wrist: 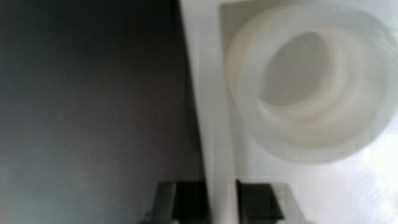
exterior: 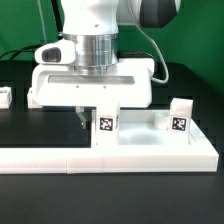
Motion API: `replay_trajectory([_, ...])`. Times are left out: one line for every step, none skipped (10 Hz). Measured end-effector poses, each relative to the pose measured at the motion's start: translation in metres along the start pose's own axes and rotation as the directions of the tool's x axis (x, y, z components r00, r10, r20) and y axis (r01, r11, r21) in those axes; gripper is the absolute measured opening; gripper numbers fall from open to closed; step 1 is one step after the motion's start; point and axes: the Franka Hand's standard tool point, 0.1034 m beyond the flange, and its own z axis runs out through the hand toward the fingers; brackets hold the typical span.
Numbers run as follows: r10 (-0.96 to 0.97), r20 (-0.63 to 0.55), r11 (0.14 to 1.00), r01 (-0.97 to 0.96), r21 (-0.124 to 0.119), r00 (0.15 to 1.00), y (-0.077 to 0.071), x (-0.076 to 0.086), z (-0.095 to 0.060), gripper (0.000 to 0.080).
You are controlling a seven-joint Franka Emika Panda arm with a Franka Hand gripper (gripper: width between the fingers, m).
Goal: Assemble square table
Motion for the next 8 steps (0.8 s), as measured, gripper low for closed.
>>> replay_trajectory([-0.001, 0.000, 1.000, 0.001, 0.000, 1.000, 0.0000, 0.0000, 0.0000, 0.0066])
replay_trajectory([-0.004, 0.000, 1.000, 0.004, -0.001, 1.000, 0.0000, 0.0000, 0.0000, 0.0066])
replay_trajectory([-0.008, 0.001, 1.000, 0.008, -0.003, 1.000, 0.0000, 0.0000, 0.0000, 0.0066])
replay_trajectory([-0.012, 0.001, 1.000, 0.012, -0.004, 1.000, -0.0001, 0.0000, 0.0000, 0.0066])
replay_trajectory([-0.013, 0.001, 1.000, 0.013, -0.005, 1.000, -0.0001, 0.0000, 0.0000, 0.0066])
replay_trajectory([-0.014, 0.001, 1.000, 0.014, -0.005, 1.000, -0.0001, 0.0000, 0.0000, 0.0066])
replay_trajectory([-0.014, 0.001, 1.000, 0.014, -0.005, 1.000, 0.0000, 0.0000, 0.0000, 0.0066])
replay_trajectory([-0.014, 0.001, 1.000, 0.014, -0.005, 1.000, -0.0001, 0.0000, 0.0000, 0.0066])
